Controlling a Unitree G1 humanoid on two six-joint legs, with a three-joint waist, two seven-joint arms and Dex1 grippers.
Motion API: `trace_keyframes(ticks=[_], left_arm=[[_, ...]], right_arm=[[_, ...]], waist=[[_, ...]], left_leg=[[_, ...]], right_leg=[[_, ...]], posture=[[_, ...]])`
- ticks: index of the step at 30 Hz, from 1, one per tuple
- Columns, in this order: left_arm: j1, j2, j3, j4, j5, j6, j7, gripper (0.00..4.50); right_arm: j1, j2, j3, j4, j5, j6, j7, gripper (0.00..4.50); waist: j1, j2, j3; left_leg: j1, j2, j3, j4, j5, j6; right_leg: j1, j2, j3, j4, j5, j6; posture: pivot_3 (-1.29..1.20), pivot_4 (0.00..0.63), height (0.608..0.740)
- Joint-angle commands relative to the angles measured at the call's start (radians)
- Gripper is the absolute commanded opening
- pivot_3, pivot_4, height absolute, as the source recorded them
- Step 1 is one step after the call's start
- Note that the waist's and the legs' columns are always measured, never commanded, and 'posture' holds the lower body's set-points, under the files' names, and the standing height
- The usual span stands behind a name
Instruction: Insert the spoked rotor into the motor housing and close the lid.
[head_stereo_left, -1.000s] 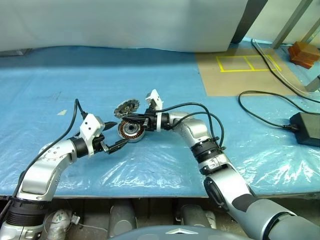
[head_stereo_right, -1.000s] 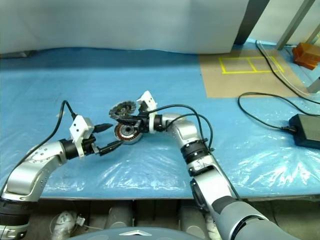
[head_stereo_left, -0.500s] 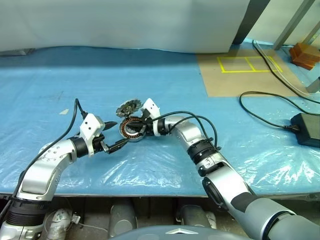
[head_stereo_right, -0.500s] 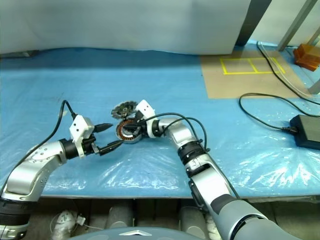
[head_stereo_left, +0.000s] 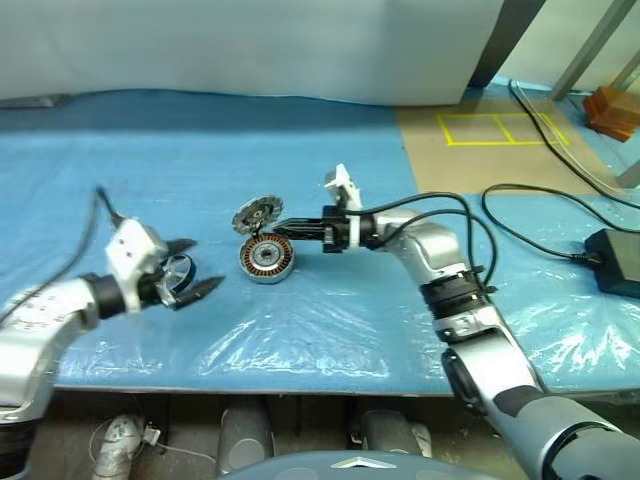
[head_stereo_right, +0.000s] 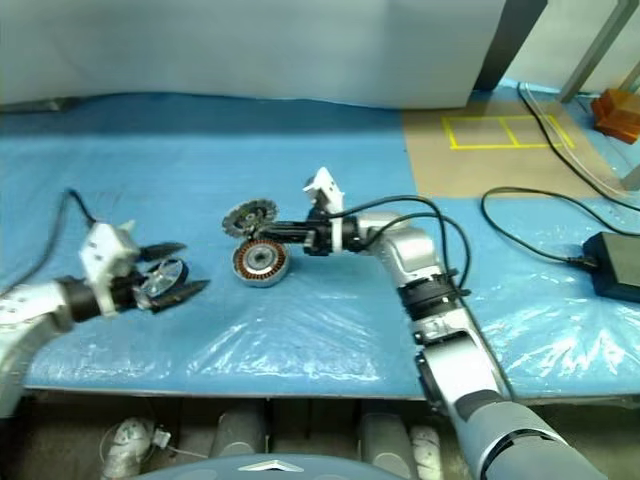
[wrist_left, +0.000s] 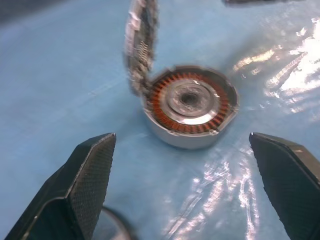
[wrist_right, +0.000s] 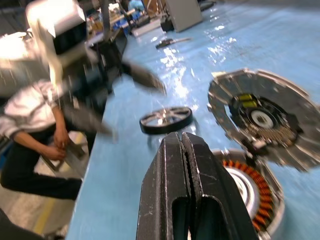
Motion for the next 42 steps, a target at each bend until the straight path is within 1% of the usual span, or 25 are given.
trace_keyframes(ticks=[1,3,6,9,13,16,19,22,26,32,42], left_arm=[[0.023,0.036,0.142,0.026,-0.029,0.015,-0.003,4.50],[0.044,0.057,0.164,0.119,0.027,0.004,0.009,4.50],[0.049,0.094,0.150,0.231,0.090,-0.031,0.001,4.50],[-0.004,0.160,0.113,0.326,0.120,-0.090,-0.075,4.50],[-0.126,0.211,0.019,0.439,0.128,-0.105,-0.171,4.50],[-0.199,0.223,-0.083,0.537,0.170,-0.141,-0.248,4.50],[-0.263,0.214,-0.149,0.608,0.195,-0.162,-0.287,4.50],[-0.307,0.195,-0.199,0.622,0.197,-0.150,-0.313,4.50],[-0.356,0.162,-0.250,0.671,0.226,-0.165,-0.310,4.50],[-0.346,0.151,-0.296,0.670,0.242,-0.163,-0.345,4.50],[-0.354,0.109,-0.339,0.689,0.278,-0.174,-0.333,4.50]], right_arm=[[0.010,-0.021,0.001,-0.038,-0.003,-0.023,-0.009,0.02],[0.017,-0.030,-0.008,-0.024,-0.012,-0.034,-0.035,0.02],[0.025,-0.030,-0.008,-0.017,-0.018,-0.042,-0.059,0.02],[0.038,-0.032,0.013,-0.016,-0.034,-0.054,-0.069,0.02],[0.029,-0.028,0.020,0.020,-0.053,-0.085,-0.077,0.02],[0.019,-0.021,0.011,0.045,-0.061,-0.088,-0.107,0.02],[0.021,-0.014,-0.007,0.050,-0.048,-0.070,-0.130,0.02],[0.036,-0.025,-0.005,0.036,-0.059,-0.085,-0.147,0.02],[0.063,-0.043,-0.008,-0.016,-0.038,-0.066,-0.141,0.02],[0.107,-0.090,-0.005,-0.189,0.043,-0.011,-0.064,0.02],[0.121,-0.153,0.047,-0.212,0.027,-0.076,0.038,0.02]], waist=[[-0.003,0.000,0.000],[-0.010,0.000,0.000],[-0.010,0.000,0.000],[-0.003,-0.004,0.000],[0.019,-0.005,0.000],[0.018,-0.005,0.000],[0.017,-0.005,0.000],[0.017,-0.005,0.000],[0.018,-0.005,0.000],[0.018,-0.005,0.000],[0.018,-0.005,-0.001]], left_leg=[[0.001,0.000,0.000,0.000,0.000,0.000],[0.001,-0.001,0.001,0.000,0.000,0.000],[0.001,0.000,0.001,0.000,0.000,0.000],[0.000,0.000,0.001,0.000,0.000,0.000],[0.000,-0.001,0.000,0.000,0.000,0.000],[0.001,-0.003,0.001,0.001,0.000,0.000],[0.000,-0.002,0.000,0.001,0.000,0.000],[0.000,-0.002,0.000,0.000,0.000,0.000],[0.000,-0.002,0.000,0.000,0.000,0.000],[0.000,-0.002,0.000,0.001,0.000,0.000],[0.000,-0.002,0.000,0.001,0.000,0.000]], right_leg=[[0.000,0.000,0.001,0.000,-0.001,-0.002],[0.000,0.000,0.002,0.000,-0.002,-0.003],[-0.001,0.000,0.002,0.000,-0.002,-0.003],[-0.001,0.000,0.002,0.000,-0.001,-0.002],[0.000,-0.001,0.001,0.000,-0.002,-0.002],[0.000,-0.003,0.002,0.001,-0.002,-0.002],[0.000,-0.002,0.001,0.001,0.000,0.000],[-0.001,-0.002,0.001,0.002,0.000,0.001],[-0.001,-0.002,0.001,0.001,0.000,0.001],[-0.001,-0.002,0.001,0.002,0.001,0.001],[0.000,-0.002,0.001,0.002,0.000,0.001]], posture=[[0.00,0.150,0.740],[0.00,0.150,0.740],[0.00,0.150,0.740],[0.00,0.150,0.740],[0.00,0.150,0.740],[0.00,0.150,0.740],[0.00,0.150,0.740],[0.00,0.150,0.740],[0.00,0.150,0.740],[0.00,0.150,0.740],[0.00,0.150,0.740]])
